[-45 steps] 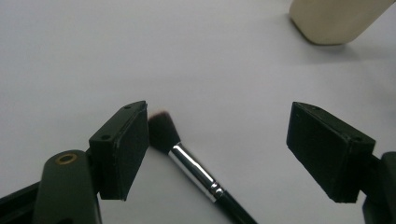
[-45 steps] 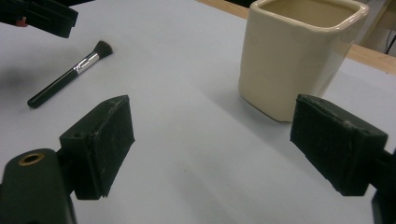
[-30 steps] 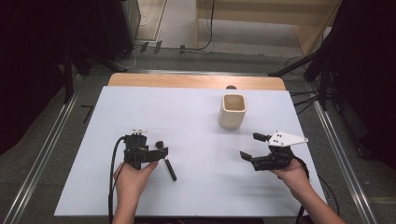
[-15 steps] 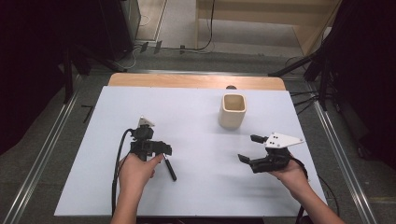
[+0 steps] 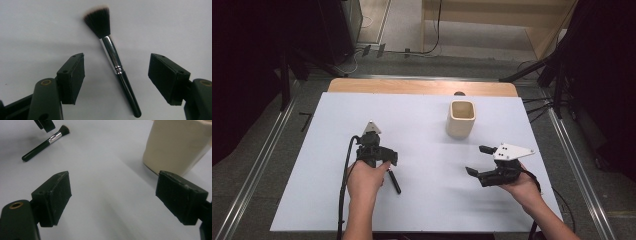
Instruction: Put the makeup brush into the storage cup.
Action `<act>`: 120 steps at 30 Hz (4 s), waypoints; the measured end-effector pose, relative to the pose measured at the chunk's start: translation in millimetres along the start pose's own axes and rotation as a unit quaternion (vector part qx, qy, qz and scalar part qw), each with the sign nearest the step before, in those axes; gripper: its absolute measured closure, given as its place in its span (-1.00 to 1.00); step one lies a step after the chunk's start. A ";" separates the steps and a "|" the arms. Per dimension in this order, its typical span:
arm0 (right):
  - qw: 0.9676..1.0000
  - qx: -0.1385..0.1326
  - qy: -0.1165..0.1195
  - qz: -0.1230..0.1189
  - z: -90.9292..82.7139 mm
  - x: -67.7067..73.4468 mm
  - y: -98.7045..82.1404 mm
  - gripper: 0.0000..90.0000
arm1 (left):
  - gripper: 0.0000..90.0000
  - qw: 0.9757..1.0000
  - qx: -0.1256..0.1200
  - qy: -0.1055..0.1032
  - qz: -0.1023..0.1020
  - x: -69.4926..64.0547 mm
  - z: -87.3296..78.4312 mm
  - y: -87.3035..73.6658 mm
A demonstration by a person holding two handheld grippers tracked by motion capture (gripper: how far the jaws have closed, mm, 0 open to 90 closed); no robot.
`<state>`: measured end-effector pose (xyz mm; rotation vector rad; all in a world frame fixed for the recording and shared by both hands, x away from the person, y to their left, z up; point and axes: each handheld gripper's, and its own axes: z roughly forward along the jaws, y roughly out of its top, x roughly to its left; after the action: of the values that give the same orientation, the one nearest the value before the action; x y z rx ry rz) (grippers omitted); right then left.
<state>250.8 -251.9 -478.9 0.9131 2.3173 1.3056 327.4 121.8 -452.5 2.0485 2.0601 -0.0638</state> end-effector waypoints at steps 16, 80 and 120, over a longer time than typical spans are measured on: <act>1.000 0.003 -0.001 -0.003 -0.1 0.8 -0.1 -0.69 | -0.36 0.998 0.013 0.054 0.009 -6.0 22.7 -4.5; 1.000 0.016 0.003 -0.008 5.3 2.5 -1.2 -0.68 | 0.77 0.994 -0.028 -0.029 0.099 -2.4 -7.4 -10.3; 0.996 0.008 0.039 0.075 28.8 23.4 30.1 -0.69 | 0.78 0.923 -0.116 -0.302 0.208 57.2 -13.6 -1.4</act>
<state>260.7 -206.4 -467.9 1.0789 2.3587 1.4076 324.7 180.5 -450.8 1.9474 1.1891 -0.3172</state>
